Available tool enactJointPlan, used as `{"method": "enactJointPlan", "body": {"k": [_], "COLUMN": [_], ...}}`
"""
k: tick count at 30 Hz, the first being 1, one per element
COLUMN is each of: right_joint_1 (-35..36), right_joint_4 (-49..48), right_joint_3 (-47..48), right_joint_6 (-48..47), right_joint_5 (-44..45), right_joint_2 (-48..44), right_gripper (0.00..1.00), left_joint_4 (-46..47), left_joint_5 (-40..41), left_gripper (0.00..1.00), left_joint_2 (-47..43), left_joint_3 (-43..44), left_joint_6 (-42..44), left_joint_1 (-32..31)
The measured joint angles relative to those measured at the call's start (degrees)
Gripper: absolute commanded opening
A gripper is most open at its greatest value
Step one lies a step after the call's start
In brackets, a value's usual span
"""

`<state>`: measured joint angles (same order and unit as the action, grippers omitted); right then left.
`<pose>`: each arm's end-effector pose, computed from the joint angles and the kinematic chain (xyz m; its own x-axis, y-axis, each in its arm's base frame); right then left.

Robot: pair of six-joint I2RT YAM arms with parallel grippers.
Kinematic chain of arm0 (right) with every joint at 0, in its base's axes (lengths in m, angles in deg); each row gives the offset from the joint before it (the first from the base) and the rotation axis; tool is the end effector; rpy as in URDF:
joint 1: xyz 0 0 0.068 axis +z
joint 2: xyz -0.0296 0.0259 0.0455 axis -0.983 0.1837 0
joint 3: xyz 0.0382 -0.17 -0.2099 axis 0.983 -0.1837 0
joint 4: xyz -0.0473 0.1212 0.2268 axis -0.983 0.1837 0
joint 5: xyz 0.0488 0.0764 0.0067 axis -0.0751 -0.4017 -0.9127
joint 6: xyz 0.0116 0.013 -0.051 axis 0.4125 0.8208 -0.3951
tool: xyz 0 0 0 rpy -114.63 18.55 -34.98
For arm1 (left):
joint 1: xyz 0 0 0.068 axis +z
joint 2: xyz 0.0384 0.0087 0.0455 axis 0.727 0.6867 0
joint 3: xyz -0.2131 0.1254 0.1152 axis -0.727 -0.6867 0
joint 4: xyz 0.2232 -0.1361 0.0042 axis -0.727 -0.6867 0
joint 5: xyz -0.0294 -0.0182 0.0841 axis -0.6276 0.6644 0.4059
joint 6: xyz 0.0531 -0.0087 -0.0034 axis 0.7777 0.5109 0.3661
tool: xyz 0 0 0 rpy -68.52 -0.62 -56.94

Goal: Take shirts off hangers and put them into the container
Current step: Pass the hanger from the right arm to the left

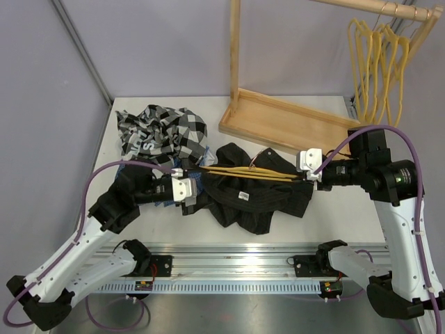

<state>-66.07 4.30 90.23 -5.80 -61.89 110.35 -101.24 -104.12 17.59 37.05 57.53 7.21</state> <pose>0.1162 0.0543 0.4380 0.3266 -0.5754 -0.7499 -0.9060 0.0353 -0.4218 0.1123 -0.1205 0.3554 0.3136 0.2695 -0.9105 0.9284 0.1142 0.3536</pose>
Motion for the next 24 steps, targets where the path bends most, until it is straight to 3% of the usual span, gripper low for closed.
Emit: {"method": "enactJointPlan", "body": {"k": [9,15,24], "right_joint_1": [0.0,0.0,0.0], "right_joint_4": [-0.48,-0.28,-0.28], "right_joint_3": [-1.64,-2.1,-2.14], "right_joint_6": [-0.39,-0.79,-1.4], "right_joint_5": [-0.55,-0.66,-1.44], "right_joint_2": [-0.68,-0.79,-1.64], "right_gripper": [0.0,0.0,0.0], "left_joint_4": [2.93,2.8,-0.48], "left_joint_5": [-4.13,-4.17,1.07], "left_gripper": [0.94,0.91,0.68], "left_joint_2": [-5.51,-4.66,2.54], "left_joint_3": [0.35,1.53,1.6], "left_joint_6": [-2.99,-3.56,-0.98], "left_joint_1": [0.0,0.0,0.0]}}
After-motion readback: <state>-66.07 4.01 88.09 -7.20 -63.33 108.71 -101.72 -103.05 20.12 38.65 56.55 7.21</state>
